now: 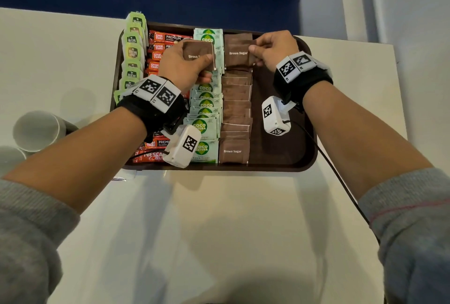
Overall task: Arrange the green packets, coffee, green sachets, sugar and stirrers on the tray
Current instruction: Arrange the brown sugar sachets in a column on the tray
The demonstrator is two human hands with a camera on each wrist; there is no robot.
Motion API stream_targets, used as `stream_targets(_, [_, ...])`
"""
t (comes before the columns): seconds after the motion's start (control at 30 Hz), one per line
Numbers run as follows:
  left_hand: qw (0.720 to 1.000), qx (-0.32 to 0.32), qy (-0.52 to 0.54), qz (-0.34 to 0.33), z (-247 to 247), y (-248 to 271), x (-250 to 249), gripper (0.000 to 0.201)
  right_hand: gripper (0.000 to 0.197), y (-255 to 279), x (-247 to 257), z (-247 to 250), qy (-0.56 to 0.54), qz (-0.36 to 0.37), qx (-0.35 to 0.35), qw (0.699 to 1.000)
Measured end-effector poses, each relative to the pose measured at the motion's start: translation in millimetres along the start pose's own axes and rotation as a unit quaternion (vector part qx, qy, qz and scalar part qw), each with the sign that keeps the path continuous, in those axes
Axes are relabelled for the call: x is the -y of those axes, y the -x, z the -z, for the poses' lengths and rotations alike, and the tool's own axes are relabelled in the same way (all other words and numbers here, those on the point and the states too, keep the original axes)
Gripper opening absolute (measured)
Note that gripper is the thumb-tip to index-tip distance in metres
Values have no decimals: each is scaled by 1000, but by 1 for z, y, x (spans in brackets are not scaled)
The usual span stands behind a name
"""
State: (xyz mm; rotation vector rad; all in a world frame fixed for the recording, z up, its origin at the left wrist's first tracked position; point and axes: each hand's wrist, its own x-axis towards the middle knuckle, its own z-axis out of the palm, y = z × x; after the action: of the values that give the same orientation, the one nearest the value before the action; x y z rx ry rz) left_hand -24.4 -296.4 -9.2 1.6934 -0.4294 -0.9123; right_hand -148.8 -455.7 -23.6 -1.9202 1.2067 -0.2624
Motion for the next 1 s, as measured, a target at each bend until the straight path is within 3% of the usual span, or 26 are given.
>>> stream_targets(0.07, [1000,-1,0,4,0,0,1,20,7,1,-3,-1,26,-14,0,1000])
stream_targets(0.27, [1000,2,-5,1,0,1,0,20,16,7,-4,-2,63,-15,24,998])
stream_targets(0.57, [1000,4,-8,9,0,1,4,24,10,10,-4,-8,5,-42,19,999])
stream_targets(0.73, [1000,6,-8,7,0,3,3,20,19,11,-2,-6,9,-49,11,999])
stream_targets(1.0, [1000,24,6,18,-3,6,1,31,19,15,13,-3,3,21,-3,1000])
